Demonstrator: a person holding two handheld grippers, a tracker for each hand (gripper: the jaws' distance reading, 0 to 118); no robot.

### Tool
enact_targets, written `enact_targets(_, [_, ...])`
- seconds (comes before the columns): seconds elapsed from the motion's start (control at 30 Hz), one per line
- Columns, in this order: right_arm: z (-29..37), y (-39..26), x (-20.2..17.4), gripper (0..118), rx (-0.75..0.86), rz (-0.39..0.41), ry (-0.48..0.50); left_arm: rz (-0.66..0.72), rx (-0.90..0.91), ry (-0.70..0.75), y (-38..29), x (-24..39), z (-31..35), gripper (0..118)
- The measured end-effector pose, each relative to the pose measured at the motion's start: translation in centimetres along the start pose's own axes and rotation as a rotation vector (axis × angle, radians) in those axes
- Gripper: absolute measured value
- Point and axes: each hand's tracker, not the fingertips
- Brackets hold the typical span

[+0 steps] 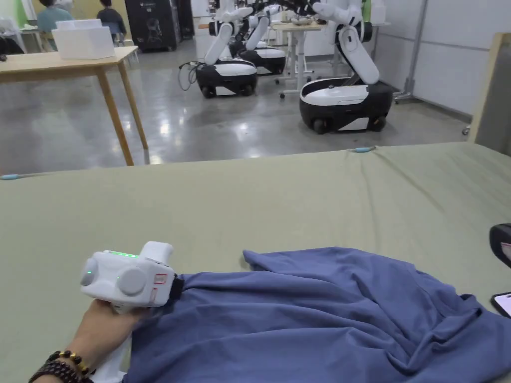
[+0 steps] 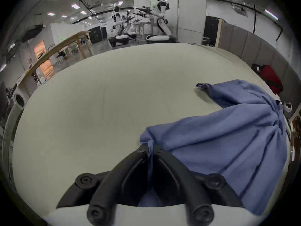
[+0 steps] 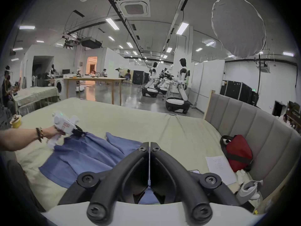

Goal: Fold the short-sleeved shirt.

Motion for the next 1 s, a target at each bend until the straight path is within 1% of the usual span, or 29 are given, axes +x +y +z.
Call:
enact_targets(0.07, [-1.3,-0.7,1.3,3,-0.041,0.046,-0.018,0.052,0.016,-0.067,-0.2,0.3,0.9,2])
enact_targets(0.13, [-3.0,-2.0,3.4,3,-0.115,0.042,-0.016,0.036,0.082,-0.064,0.1,0.4,2.6,2])
enact_targets(0.23, [-6.4,-5.2,7.4,2,-0.311,-0.081,0.029,0.032,0.118,-0.090,0.3,0.3,4.8,2])
enact_targets(0.27, [-7.6,-6.6,8.6,2,-0.338,-0.112,0.057,0.020,0.137,-0.093,0.4,0.4,5.4,2])
enact_targets(0.3, [-8.6,-7.9,9.3,6,-0.371,-0.125,0.065,0.016,0.150,-0.092,0.3,1.2,6.6,2])
enact_targets(0.33, [-9.6,-9.1,9.7,27,-0.410,-0.132,0.069,0.017,0.159,-0.095,0.3,1.3,7.1,2])
enact_targets(0.37, [-10.4,-10.3,9.9,77,-0.457,-0.142,0.062,0.025,0.170,-0.103,0.3,1.3,7.5,2])
enact_targets(0.4, [-11.4,-11.4,10.0,106,-0.512,-0.150,0.054,0.033,0.176,-0.113,0.3,1.6,7.9,2])
enact_targets(0.43, [-12.1,-12.4,10.0,111,-0.557,-0.157,0.069,0.034,0.177,-0.114,0.3,1.8,8.3,2])
enact_targets(0.47, [-12.4,-13.2,10.0,107,-0.554,-0.162,0.078,0.033,0.180,-0.113,0.2,2.1,8.6,2])
enact_targets(0.57, [-13.7,-14.9,9.3,107,-0.588,-0.172,0.080,0.005,0.183,-0.101,0.5,2.5,9.2,2])
enact_targets(0.6, [-14.1,-15.4,9.1,104,-0.595,-0.170,0.079,0.004,0.178,-0.102,0.5,2.6,9.3,2])
enact_targets(0.63, [-14.5,-15.7,8.8,99,-0.600,-0.170,0.077,0.003,0.176,-0.101,0.5,2.7,9.4,2])
enact_targets(0.73, [-15.7,-15.9,8.4,51,-0.598,-0.192,0.104,0.003,0.176,-0.099,0.5,2.6,9.5,2])
enact_targets(0.77, [-16.0,-15.9,7.7,25,-0.597,-0.190,0.102,0.003,0.177,-0.096,0.4,2.6,9.6,2])
enact_targets(0.8, [-16.1,-15.7,7.3,11,-0.587,-0.165,0.101,0.006,0.173,-0.096,0.3,2.6,9.7,2])
enact_targets(0.83, [-16.3,-15.4,7.0,11,-0.584,-0.135,0.122,0.006,0.172,-0.095,0.4,2.3,9.5,2])
enact_targets(0.87, [-16.4,-15.2,6.7,10,-0.577,-0.136,0.133,0.006,0.176,-0.089,0.3,2.2,9.6,2])
enact_targets(0.9, [-16.6,-14.9,6.1,10,-0.587,-0.117,0.104,0.009,0.179,-0.085,0.2,2.2,9.8,2])
enact_targets(0.93, [-16.6,-14.6,5.9,10,-0.594,-0.085,0.103,0.013,0.183,-0.086,0.1,2.1,9.9,2])
enact_targets(1.0, [-15.9,-13.2,5.6,9,-0.519,-0.058,0.117,0.054,0.237,-0.094,0.1,1.6,10.9,2])
